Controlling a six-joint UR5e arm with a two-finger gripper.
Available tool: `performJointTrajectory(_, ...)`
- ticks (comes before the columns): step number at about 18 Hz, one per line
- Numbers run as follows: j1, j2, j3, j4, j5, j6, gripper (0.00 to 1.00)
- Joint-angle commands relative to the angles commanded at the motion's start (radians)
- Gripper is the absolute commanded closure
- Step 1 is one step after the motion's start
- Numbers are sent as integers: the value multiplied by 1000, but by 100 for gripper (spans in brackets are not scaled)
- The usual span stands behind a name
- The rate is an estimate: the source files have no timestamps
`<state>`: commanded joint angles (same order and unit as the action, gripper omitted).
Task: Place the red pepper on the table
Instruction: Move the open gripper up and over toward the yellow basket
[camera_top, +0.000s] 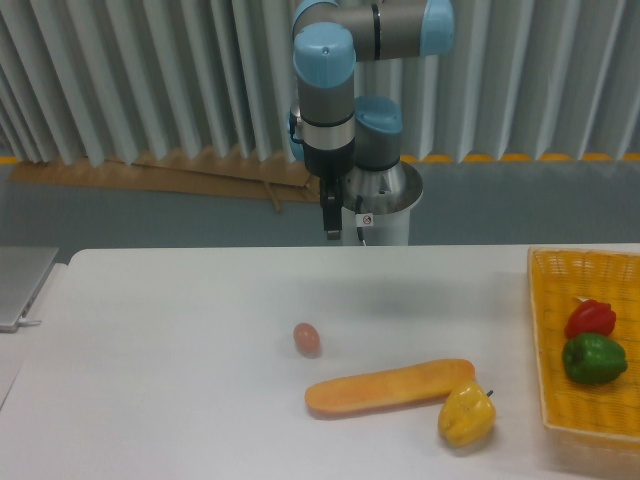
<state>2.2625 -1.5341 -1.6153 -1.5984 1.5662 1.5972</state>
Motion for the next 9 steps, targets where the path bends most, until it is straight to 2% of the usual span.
performJointTrajectory(9,58,0,8,3,2,-3,0)
